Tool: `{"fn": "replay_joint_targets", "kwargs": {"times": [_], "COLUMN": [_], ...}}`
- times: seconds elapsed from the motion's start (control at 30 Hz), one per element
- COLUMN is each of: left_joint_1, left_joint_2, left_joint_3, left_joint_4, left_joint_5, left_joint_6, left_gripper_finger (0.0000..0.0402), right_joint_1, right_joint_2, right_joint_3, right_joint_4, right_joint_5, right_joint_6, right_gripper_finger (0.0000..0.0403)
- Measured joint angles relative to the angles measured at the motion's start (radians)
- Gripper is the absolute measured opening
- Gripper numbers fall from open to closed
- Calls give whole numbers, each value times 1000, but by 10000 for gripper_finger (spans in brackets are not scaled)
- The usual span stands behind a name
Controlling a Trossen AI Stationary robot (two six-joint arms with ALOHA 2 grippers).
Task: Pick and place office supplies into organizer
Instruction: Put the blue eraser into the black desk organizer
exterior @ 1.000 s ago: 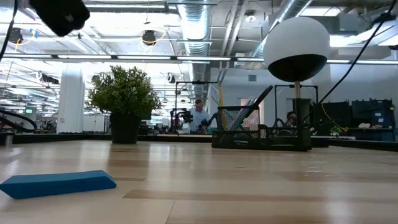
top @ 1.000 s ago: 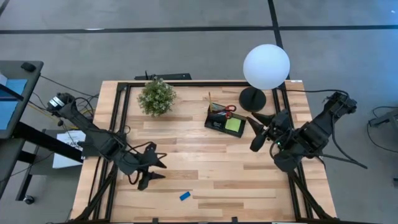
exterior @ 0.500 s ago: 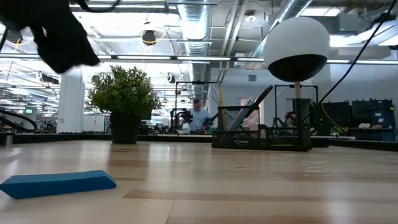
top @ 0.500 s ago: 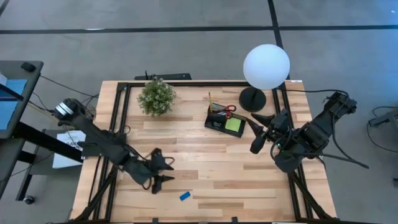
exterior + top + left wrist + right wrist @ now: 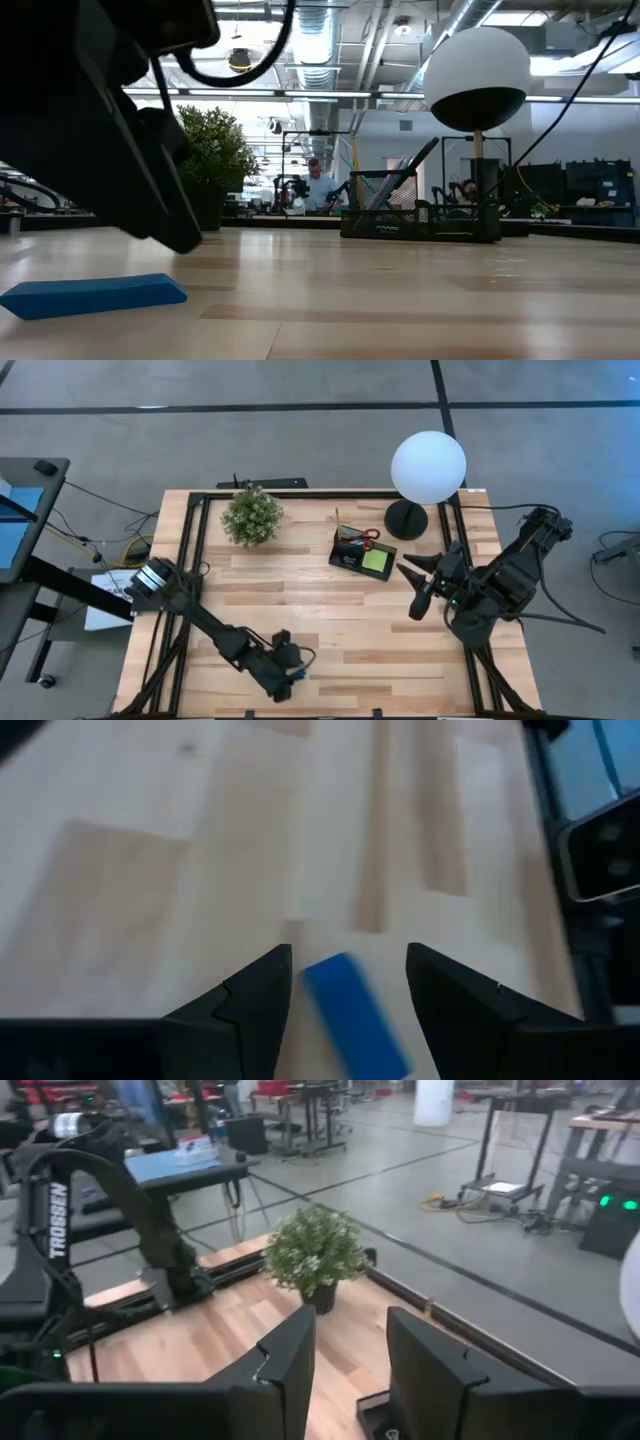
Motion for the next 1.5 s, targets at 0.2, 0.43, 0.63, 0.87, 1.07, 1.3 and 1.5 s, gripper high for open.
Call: {"fn": "replay_joint_targets", "kwargs": {"times": [0.2,0.43,0.63,0.87,1.07,1.3,1.5], "left_joint_1": [-18,-64,-119,-130,-109,-96,-72], "left_joint_2": [72,77,100,121,132,139,143], "left_joint_3": [117,123,126,125,128,118,159], "left_joint_4": [-190,-250,-362,-361,-385,-299,-291], "left_joint_5": [13,-75,-136,-200,-222,-294,-303], "left_joint_6": [-36,-126,-217,-266,-262,-350,-325], "left_gripper_finger": [194,194,194,190,152,121,116], "right_joint_1": [32,34,34,34,34,34,32], "right_joint_2": [1,1,1,1,1,1,1], "right_joint_3": [0,0,0,0,0,0,0], "right_joint_4": [0,-3,-12,-30,-35,-35,-35], "right_joint_5": [-1,-1,-1,-1,-1,-1,-1], "right_joint_6": [0,-1,-1,-2,-2,-1,-1], "right_gripper_finger": [119,119,119,119,119,119,119]}}
